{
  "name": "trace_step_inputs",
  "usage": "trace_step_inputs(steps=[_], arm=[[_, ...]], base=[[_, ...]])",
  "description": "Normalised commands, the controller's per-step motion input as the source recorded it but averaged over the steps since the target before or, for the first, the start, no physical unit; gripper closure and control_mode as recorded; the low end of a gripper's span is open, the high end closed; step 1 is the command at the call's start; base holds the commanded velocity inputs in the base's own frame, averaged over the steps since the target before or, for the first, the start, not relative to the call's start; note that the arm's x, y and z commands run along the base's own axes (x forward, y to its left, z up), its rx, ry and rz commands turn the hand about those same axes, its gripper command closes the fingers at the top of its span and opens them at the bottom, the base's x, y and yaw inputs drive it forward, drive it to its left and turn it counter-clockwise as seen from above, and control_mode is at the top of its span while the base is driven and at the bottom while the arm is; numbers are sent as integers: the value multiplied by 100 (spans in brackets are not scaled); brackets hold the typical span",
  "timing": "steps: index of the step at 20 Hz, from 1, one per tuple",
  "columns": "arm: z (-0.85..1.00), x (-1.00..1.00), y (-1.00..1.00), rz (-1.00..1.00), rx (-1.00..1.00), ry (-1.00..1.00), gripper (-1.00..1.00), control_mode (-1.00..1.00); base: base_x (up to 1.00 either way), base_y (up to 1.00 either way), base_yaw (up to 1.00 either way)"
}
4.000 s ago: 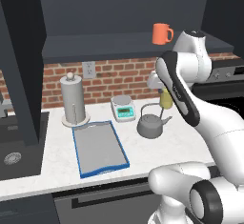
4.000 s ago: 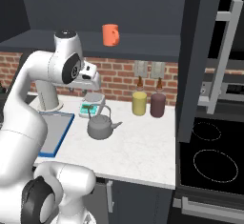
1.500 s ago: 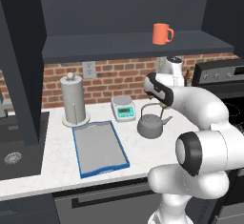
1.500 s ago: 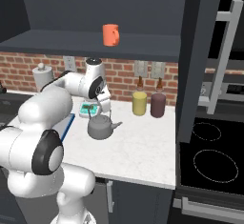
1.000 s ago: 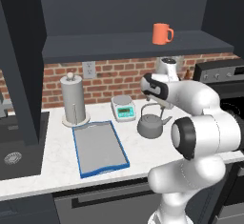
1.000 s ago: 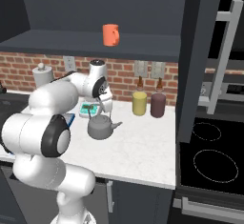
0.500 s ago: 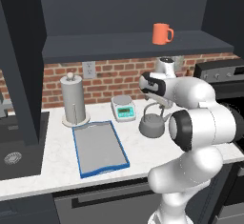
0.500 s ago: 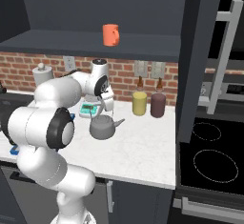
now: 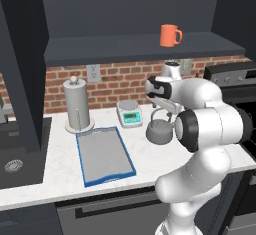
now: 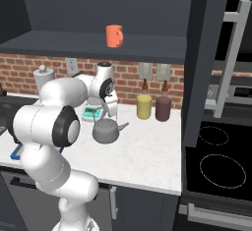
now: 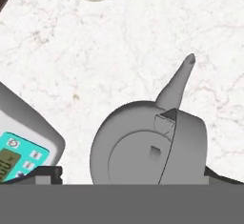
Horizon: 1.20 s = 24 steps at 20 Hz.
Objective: Pick the kettle from the counter and place it on the tray. Then pick the mug from the cabinet and place it on the tray. Then close the cabinet doors.
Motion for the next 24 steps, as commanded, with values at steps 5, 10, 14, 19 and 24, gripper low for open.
trace_step_inputs(steps=[5,10,14,19,24], arm=[[-10,-14,0,-1,0,0,100,-100],[-11,-44,0,0,0,0,100,-100],[-10,-57,0,0,0,-1,100,-100],[33,-52,2,8,3,-6,100,-100],[54,-63,20,11,0,0,100,-100]], base=[[0,0,0],[0,0,0],[0,0,0],[0,0,0],[0,0,0]])
